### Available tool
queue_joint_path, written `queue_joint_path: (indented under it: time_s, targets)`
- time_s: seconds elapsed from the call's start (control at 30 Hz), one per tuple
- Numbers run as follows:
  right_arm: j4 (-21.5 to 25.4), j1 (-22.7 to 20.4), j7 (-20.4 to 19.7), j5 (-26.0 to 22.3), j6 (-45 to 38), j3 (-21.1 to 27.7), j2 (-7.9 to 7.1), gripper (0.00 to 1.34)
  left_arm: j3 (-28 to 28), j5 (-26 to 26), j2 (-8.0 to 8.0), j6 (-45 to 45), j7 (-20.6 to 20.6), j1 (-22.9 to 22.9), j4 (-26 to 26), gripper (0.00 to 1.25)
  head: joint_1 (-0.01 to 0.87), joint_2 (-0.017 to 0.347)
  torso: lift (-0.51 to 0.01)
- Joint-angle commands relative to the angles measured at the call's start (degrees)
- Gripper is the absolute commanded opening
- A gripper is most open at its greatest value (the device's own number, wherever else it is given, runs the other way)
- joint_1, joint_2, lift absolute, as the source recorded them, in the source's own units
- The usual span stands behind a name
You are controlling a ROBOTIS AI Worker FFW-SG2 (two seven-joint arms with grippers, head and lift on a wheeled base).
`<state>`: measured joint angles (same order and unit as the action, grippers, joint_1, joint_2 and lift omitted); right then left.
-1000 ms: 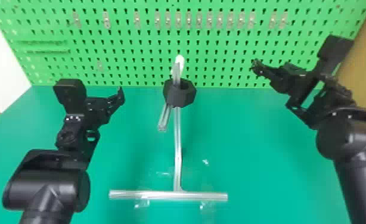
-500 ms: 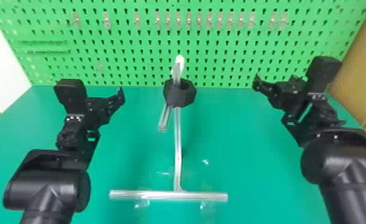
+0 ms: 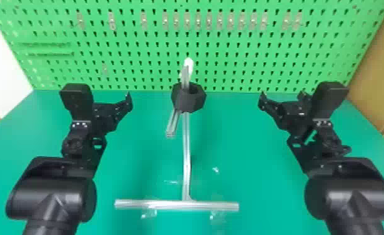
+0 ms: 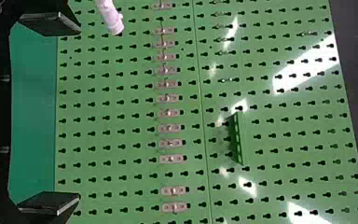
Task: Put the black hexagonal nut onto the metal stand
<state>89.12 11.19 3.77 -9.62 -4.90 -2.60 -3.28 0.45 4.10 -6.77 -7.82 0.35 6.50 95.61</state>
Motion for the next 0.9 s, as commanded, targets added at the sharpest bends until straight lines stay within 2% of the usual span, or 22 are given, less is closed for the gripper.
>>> queue_joint_path:
  time_s: [0.0,0.3,0.87]
  targets:
    - [0.0,-1.44,0.01,-0.14,1.74,-0.57,-0.33,1.28,-0.36,0.03,0.0,0.0,0.0,0.0,-0.08,1.09,0.693,0.081,-0.001]
    - [0.26,-2.76,0.01,1.09,2.09,-0.21,-0.59,1.28,-0.45,0.47,0.17,0.09,0.26,-0.7,-0.16,1.09,0.693,0.081,-0.001]
    - [0.53,-2.76,0.01,0.92,1.3,0.05,-0.94,1.27,-0.62,0.38,0.61,-0.09,0.26,-0.18,-0.25,1.09,0.693,0.081,-0.001]
